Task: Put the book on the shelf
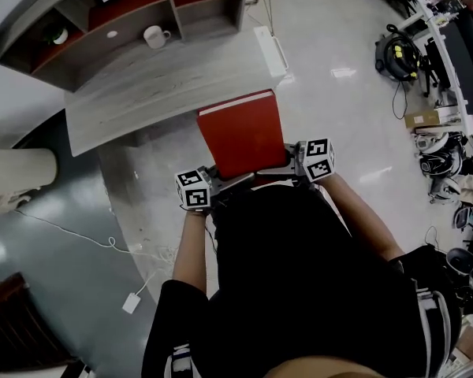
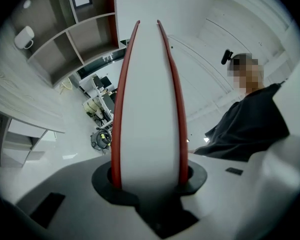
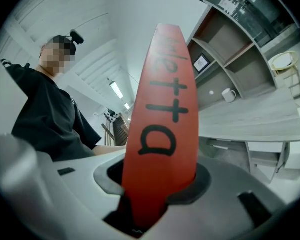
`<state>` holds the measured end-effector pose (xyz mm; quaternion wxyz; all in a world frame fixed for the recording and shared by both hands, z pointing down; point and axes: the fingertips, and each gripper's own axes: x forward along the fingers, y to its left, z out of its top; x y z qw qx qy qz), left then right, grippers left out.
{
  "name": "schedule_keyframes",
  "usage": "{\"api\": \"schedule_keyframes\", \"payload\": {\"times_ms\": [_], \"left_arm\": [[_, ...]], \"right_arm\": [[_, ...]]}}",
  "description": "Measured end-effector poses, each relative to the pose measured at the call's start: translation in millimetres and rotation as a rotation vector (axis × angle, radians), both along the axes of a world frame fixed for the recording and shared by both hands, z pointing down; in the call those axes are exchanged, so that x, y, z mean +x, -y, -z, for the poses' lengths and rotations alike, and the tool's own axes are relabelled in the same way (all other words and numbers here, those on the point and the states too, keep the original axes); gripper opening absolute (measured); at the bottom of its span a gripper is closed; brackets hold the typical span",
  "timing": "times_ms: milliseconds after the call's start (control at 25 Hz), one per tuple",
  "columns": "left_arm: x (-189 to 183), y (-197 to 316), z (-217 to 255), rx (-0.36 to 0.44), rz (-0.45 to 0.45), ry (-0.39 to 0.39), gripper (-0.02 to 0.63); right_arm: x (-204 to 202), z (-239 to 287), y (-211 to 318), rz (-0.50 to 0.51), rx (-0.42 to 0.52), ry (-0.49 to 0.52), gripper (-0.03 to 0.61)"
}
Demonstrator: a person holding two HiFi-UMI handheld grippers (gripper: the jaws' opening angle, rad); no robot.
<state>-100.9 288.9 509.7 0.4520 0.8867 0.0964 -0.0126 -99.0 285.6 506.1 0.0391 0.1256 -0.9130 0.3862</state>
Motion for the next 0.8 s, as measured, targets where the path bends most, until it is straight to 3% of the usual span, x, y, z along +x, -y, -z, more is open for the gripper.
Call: {"api": "schedule_keyframes", "payload": {"times_ms": [320, 560, 800], "left_arm": [[-15, 47, -20, -0.003, -0.065, -0.005, 0.16], [-10, 57, -29, -0.037, -0.046, -0.032, 0.16], [-6, 55, -35, -0.042, -0.038, 0.005, 0.16]], "right_arm": [[-14, -20, 45, -0.062, -0.041, -0.054, 0.163], [-9, -28, 57, -0.088, -0.058, -0.092, 0.164], [-4, -37, 55, -0.059, -0.078, -0.108, 0.167]]}}
